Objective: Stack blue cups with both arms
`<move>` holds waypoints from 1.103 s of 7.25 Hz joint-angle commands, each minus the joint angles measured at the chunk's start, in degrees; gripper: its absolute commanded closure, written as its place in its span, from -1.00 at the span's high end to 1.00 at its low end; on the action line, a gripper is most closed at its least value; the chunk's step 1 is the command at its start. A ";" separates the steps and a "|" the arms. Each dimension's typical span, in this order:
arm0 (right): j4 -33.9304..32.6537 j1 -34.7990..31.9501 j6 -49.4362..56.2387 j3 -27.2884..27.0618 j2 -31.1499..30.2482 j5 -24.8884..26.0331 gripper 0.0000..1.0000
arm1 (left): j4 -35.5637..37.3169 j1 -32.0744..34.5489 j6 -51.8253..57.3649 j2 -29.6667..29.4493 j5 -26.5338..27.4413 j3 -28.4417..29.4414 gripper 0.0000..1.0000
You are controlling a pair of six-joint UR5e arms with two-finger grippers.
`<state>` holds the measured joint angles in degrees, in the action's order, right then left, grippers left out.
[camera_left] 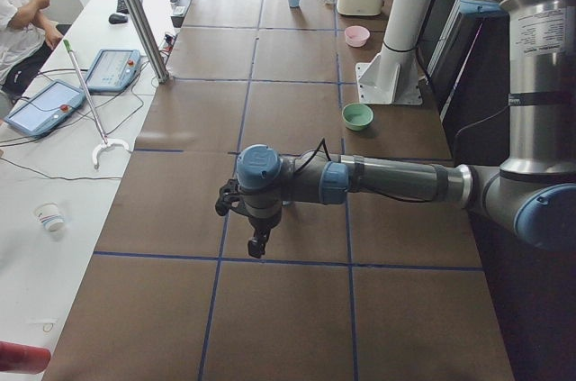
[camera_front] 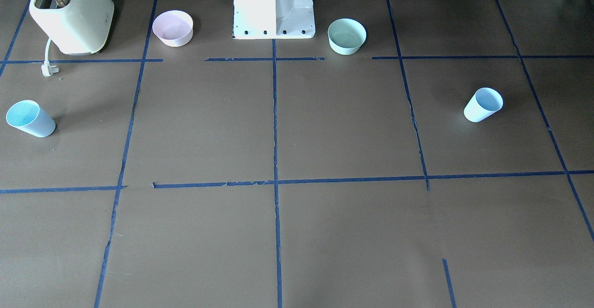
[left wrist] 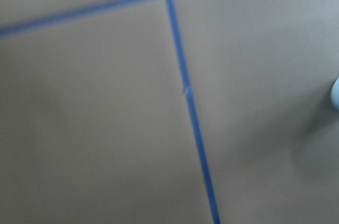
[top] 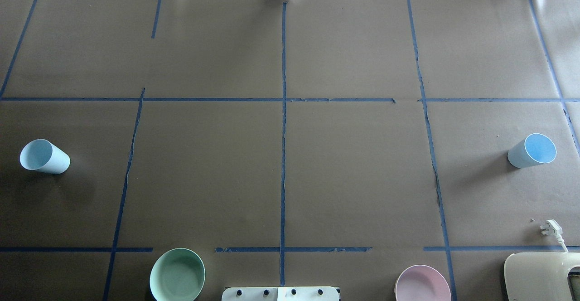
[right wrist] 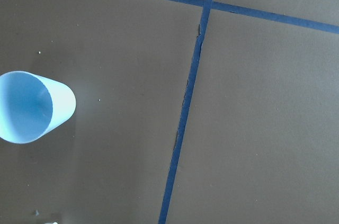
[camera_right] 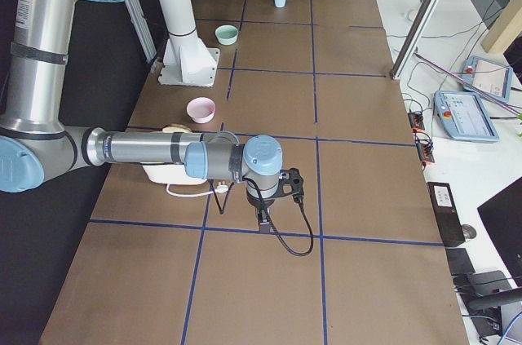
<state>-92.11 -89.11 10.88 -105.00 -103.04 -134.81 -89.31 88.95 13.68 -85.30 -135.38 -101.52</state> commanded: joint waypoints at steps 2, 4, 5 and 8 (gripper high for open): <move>0.00 0.25 -0.07 0.06 0.30 -0.02 1.00 | -10.64 -4.37 -6.38 0.02 0.20 -0.17 1.00; 0.00 0.34 -0.07 0.06 0.30 -0.19 1.00 | -25.31 -14.01 -32.07 4.68 0.55 -0.96 1.00; 0.00 0.34 -0.07 0.06 0.30 -0.19 1.00 | -30.09 -18.76 -41.71 5.66 3.25 -0.96 1.00; 0.00 0.34 -0.07 0.14 0.30 -0.28 1.00 | -33.12 -27.93 -56.56 5.84 10.13 -0.52 1.00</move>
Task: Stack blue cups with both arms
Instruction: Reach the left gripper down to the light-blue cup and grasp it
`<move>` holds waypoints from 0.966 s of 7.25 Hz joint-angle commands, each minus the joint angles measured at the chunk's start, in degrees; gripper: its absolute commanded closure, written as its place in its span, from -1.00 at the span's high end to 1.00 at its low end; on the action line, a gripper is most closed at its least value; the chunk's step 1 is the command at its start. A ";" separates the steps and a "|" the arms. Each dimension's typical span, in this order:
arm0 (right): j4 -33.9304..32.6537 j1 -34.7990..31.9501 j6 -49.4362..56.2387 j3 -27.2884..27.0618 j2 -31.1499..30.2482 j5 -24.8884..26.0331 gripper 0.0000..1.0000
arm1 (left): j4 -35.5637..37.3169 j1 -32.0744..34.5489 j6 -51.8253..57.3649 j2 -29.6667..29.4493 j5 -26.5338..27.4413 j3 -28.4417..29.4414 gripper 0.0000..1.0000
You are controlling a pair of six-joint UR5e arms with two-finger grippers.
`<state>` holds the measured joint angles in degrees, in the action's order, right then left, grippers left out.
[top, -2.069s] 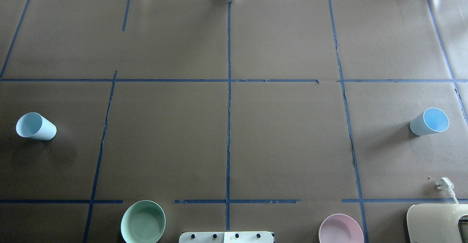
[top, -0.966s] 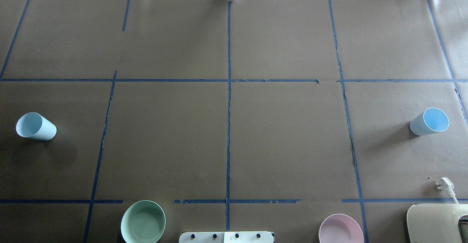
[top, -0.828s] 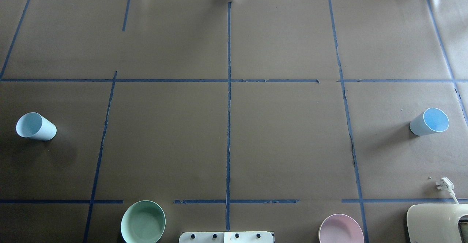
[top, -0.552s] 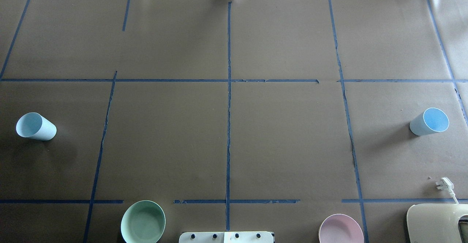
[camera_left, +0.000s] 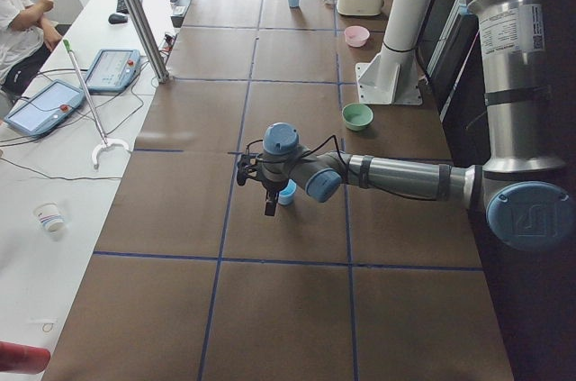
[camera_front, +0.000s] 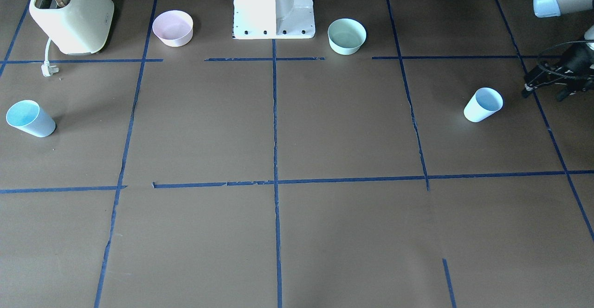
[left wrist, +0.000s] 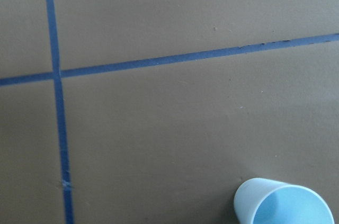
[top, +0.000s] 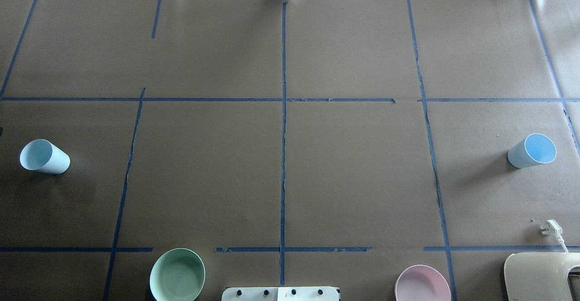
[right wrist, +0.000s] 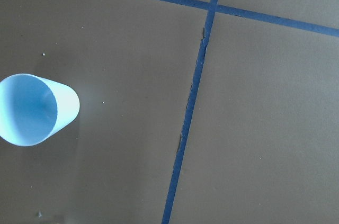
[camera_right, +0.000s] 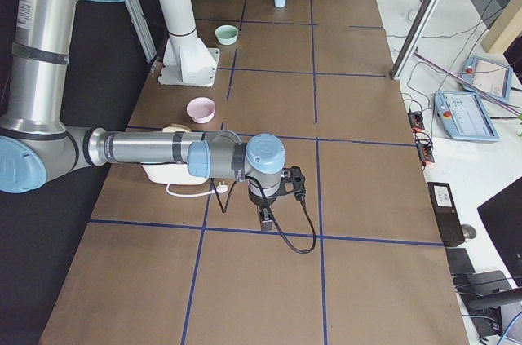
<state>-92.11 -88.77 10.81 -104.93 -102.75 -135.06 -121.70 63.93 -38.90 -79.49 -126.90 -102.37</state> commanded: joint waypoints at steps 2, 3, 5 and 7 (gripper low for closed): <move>-0.09 0.00 0.00 0.08 0.00 -0.03 1.00 | -0.74 -8.18 -7.77 -0.66 2.44 1.11 1.00; -0.09 0.00 0.00 0.08 0.00 -0.03 1.00 | -0.74 -9.69 -7.86 -0.58 3.84 1.12 1.00; 0.00 0.00 0.09 0.16 0.00 -0.03 1.00 | -0.82 -10.40 -8.30 -0.75 3.86 2.96 0.56; -0.09 0.00 0.00 0.08 0.00 -0.03 1.00 | -0.82 -10.58 -11.29 -1.36 3.86 2.88 -0.87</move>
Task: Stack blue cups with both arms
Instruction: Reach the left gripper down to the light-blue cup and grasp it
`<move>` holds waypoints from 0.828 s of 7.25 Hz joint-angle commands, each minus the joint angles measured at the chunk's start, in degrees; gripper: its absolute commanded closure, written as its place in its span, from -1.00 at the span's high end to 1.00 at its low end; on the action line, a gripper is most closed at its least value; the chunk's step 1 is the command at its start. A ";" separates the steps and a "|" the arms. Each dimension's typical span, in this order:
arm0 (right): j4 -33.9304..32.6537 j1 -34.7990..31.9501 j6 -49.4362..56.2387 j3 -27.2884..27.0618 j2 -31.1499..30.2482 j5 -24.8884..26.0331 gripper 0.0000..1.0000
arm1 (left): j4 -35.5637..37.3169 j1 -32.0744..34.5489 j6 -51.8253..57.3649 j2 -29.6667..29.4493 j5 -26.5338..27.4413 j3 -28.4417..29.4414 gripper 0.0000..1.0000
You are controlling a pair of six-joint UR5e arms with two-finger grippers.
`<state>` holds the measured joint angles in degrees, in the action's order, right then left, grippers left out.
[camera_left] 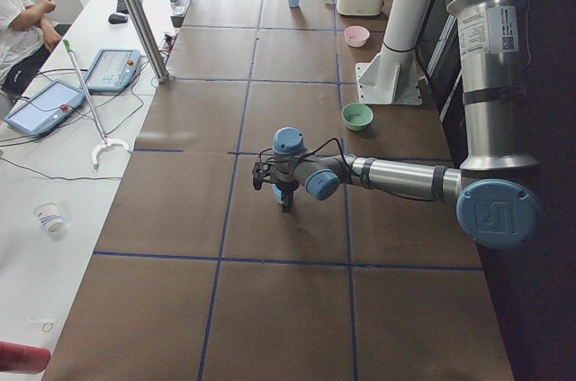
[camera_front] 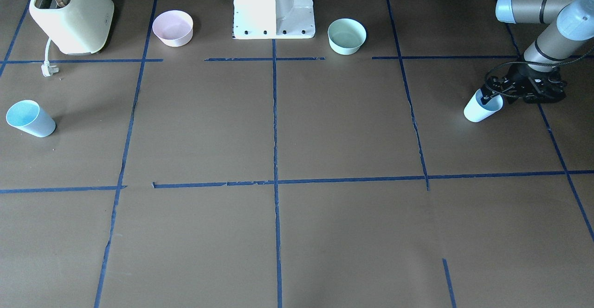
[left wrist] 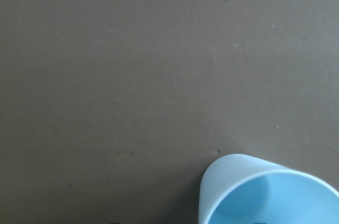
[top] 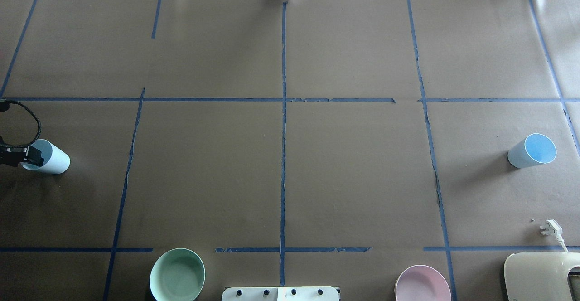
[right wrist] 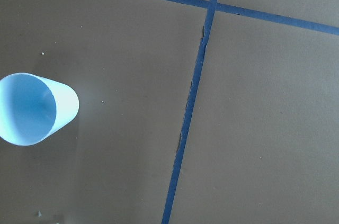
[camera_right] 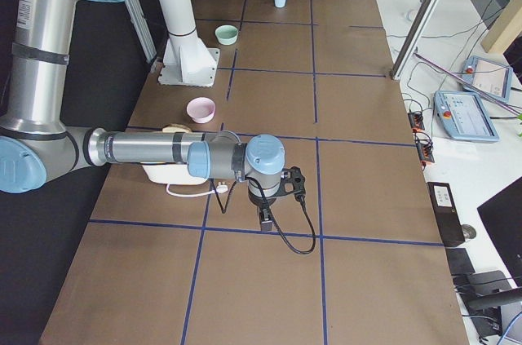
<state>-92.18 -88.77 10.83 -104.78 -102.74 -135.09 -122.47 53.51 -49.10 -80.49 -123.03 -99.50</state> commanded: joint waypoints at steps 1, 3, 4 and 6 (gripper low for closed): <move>0.07 0.00 0.06 -0.07 0.00 0.00 1.00 | -0.05 -0.25 -1.26 -0.46 -0.19 -0.25 -0.94; 0.07 0.00 -0.02 -0.07 0.00 0.00 1.00 | 0.04 -0.25 -1.35 -0.63 -0.98 -1.39 -1.00; 0.07 0.00 -0.02 -0.07 0.00 -0.17 1.00 | 0.73 -0.25 -1.44 -2.64 -2.03 -2.18 -1.00; 0.07 0.00 -0.02 -0.07 0.00 -0.26 1.00 | 5.63 -0.25 -1.79 -13.49 -3.71 -2.63 -1.00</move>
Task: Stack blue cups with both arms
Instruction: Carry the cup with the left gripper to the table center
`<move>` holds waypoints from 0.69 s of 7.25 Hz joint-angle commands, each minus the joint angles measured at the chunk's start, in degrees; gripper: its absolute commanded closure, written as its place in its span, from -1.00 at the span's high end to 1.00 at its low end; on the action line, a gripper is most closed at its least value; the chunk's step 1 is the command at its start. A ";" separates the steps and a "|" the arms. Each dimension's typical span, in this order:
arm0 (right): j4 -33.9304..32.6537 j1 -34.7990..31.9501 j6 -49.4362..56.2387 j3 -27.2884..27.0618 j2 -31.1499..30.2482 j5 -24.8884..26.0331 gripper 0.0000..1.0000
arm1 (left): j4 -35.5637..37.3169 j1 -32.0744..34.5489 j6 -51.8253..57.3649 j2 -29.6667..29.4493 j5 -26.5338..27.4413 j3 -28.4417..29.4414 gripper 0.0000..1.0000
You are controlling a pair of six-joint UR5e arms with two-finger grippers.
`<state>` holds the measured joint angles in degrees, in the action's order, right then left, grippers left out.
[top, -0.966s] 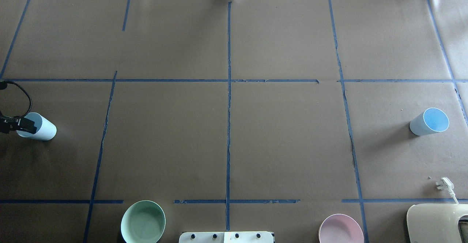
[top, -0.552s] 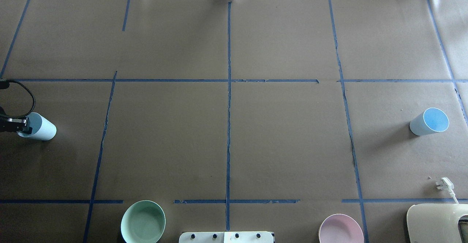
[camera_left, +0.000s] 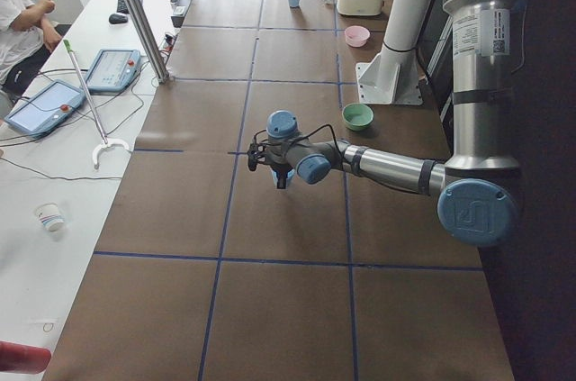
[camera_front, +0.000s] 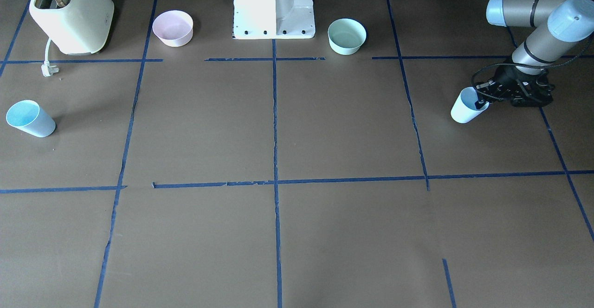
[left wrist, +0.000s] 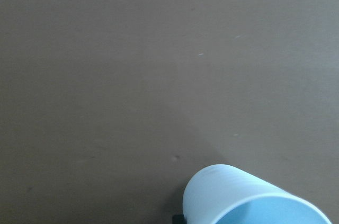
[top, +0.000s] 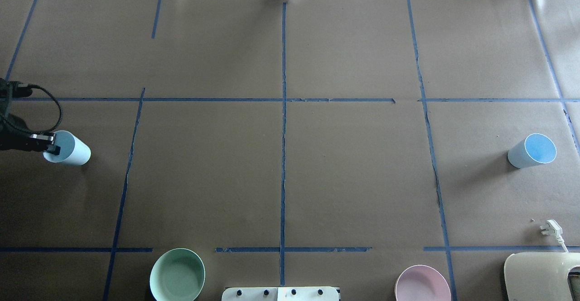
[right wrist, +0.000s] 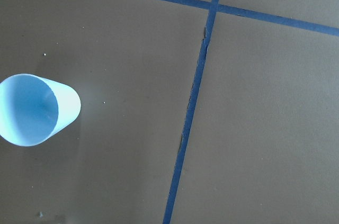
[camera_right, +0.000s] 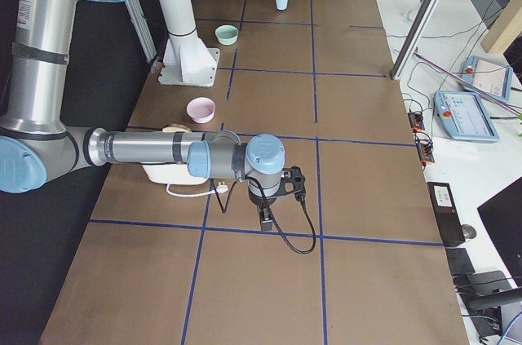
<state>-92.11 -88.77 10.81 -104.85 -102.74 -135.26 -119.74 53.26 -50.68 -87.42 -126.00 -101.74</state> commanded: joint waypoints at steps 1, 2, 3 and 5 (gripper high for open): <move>0.00 0.00 0.09 0.00 0.00 -0.87 1.00 | 5.20 -0.78 -3.69 -13.59 -0.74 0.91 -1.00; 0.00 0.00 0.09 0.00 0.00 -1.66 1.00 | 9.83 -4.79 -7.29 -19.92 -0.30 1.19 -1.00; 0.00 0.00 0.09 0.00 0.00 -1.76 1.00 | 16.58 -8.75 -11.33 -27.90 0.14 2.23 -1.00; 0.00 0.09 0.00 0.00 0.00 -1.76 1.00 | 19.46 -17.52 -21.00 -39.88 9.76 7.65 -1.00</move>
<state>-92.11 -88.71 10.84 -104.86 -102.71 -136.97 -102.20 41.21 -66.22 -119.71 -121.57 -97.64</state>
